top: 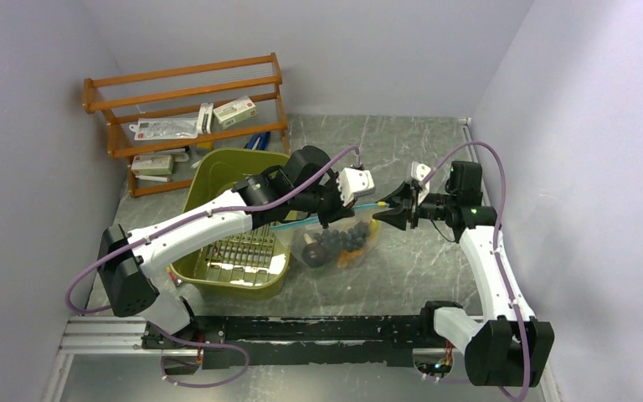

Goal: Open the zip-top bag and remove the fake food

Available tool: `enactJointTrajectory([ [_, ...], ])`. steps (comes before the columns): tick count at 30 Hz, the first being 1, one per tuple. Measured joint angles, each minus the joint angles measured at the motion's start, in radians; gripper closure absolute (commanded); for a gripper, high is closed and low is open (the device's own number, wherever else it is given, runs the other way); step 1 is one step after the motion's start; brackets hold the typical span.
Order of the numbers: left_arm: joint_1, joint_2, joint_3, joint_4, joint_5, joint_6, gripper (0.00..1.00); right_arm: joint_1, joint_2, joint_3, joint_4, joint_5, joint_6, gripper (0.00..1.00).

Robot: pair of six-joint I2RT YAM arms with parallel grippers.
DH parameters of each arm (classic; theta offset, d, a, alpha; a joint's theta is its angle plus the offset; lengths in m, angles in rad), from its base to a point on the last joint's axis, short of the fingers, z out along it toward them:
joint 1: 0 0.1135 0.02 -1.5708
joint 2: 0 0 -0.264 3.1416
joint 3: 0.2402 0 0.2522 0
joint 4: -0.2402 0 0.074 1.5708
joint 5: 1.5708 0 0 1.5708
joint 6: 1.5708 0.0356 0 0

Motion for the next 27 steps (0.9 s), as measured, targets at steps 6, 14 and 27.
enactJointTrajectory([
  [6, 0.000, 0.002, 0.000, 0.000, 0.000, 0.000, 0.93, 0.000, 0.010, -0.003, 0.012, 0.000, 0.011, 0.86],
  [14, 0.000, 0.025, 0.006, 0.009, -0.023, -0.028, 0.47, 0.000, 0.045, 0.006, -0.031, 0.016, -0.002, 0.97],
  [27, 0.000, 0.151, 0.186, 0.116, 0.085, -0.110, 0.35, 0.000, -0.012, -0.010, -0.003, 0.043, 0.045, 1.00],
])
